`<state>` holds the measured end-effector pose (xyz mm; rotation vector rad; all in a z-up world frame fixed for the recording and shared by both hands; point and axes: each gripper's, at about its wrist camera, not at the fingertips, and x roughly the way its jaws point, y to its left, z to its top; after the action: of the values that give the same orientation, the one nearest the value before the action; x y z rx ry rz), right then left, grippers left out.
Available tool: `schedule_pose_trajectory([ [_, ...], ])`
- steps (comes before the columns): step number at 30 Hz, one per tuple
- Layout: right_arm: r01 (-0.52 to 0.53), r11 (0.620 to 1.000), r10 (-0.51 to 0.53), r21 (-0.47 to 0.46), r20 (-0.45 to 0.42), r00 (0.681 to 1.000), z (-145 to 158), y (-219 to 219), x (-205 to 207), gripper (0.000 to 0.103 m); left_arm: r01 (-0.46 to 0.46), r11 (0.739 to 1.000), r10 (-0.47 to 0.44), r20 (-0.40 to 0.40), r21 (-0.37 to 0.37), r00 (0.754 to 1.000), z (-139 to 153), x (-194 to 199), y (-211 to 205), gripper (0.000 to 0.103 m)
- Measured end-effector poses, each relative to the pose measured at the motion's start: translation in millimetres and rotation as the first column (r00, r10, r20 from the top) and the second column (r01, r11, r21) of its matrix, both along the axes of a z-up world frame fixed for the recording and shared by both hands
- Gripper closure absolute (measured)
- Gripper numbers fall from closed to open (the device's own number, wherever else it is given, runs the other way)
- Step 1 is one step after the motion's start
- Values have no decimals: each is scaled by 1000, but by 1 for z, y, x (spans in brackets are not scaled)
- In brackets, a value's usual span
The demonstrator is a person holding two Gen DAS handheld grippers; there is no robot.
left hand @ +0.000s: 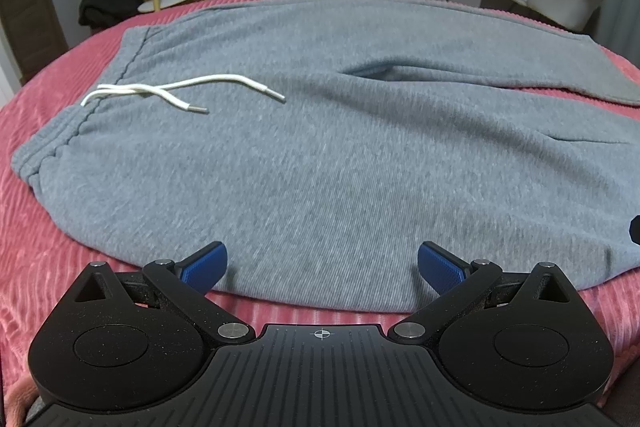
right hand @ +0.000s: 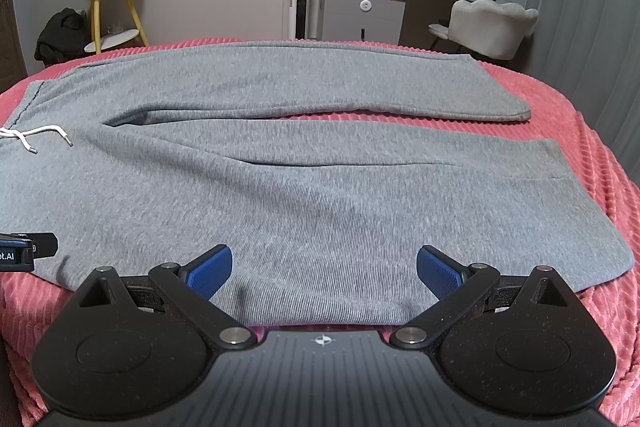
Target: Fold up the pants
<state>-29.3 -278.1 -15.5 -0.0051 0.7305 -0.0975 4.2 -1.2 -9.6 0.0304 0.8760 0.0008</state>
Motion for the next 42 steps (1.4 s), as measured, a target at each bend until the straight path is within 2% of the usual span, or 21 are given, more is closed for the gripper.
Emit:
schedule_pose_trajectory([
  [27,9,1000,-9,-11,-45,999,-2,2,6,4,-13,1000,13,-25,9,1000,-3,3,0,0],
  [35,22,999,-19,40,-74,997,-4,-4,11,4,-23,1000,23,-20,-1,1000,-3,4,2,0],
  [42,66,989,-51,129,-117,992,-8,-18,29,4,-38,999,38,-30,-10,999,-4,7,5,0],
])
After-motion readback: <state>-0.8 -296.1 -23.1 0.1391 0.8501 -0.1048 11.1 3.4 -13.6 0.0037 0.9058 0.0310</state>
